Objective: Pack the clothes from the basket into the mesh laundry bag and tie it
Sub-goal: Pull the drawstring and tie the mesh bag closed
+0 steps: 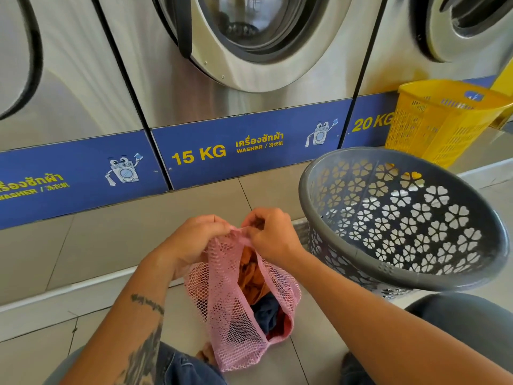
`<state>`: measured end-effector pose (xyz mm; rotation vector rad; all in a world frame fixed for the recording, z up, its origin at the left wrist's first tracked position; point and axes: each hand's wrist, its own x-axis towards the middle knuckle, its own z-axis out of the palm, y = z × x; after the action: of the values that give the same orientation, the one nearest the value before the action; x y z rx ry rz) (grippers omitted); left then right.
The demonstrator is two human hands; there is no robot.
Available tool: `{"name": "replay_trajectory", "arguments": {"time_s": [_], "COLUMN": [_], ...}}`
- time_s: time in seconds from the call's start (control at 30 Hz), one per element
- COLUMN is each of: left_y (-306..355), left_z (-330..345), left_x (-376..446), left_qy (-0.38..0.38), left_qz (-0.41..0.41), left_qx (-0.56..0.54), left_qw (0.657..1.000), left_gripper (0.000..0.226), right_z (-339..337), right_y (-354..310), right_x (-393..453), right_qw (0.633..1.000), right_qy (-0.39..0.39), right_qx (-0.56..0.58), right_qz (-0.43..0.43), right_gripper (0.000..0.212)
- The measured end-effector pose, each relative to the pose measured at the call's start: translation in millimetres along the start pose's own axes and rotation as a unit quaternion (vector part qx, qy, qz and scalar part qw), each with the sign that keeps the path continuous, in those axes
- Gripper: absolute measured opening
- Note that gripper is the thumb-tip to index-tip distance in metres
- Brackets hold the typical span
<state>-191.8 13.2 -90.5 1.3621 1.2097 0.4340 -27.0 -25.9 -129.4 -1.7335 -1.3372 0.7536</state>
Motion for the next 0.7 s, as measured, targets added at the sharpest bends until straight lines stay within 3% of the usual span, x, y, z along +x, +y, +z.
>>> {"name": "replay_trajectory", "arguments": {"time_s": [0.07, 0.13, 0.23, 0.37, 0.47, 0.53, 0.7], "left_y": [4.2, 1.5, -4.0, -6.1, -7.6, -8.3, -6.7], "left_z": [-1.3, -2.2, 4.5, 18.6, 24.0, 26.9, 19.7], "left_x": [-1.6, 3.5, 10.3, 18.7, 24.7, 27.2, 32.8], "left_qy": [-0.013, 0.041, 0.094, 0.029, 0.027, 0.061, 0.206], "left_qz": [-0.036, -0.018, 0.031, 0.069, 0.085, 0.096, 0.129], "left_qx": [-0.014, 0.116, 0.305, 0.273, 0.259, 0.264, 0.306], "left_qw": [0.999, 0.992, 0.947, 0.959, 0.962, 0.958, 0.921], "left_gripper": [0.028, 0.028, 0.013, 0.019, 0.014, 0.008, 0.021], "right_z": [-8.7, -15.6, -19.2, -19.3, -22.0, -23.1, -19.9], "right_y": [1.8, 5.1, 11.1, 11.7, 13.5, 15.7, 27.7], "right_x": [2.2, 3.5, 3.5, 3.6, 6.5, 7.9, 7.6], "right_qw": [1.0, 0.999, 0.997, 0.985, 0.981, 0.984, 0.998], "right_qy": [-0.006, -0.026, -0.063, -0.066, -0.065, -0.069, -0.048], "right_qx": [-0.018, -0.021, 0.037, 0.149, 0.173, 0.161, 0.019], "right_qz": [-0.015, -0.02, 0.007, 0.049, 0.05, 0.035, -0.041], "right_gripper": [0.011, 0.012, 0.018, 0.022, 0.024, 0.023, 0.03]}}
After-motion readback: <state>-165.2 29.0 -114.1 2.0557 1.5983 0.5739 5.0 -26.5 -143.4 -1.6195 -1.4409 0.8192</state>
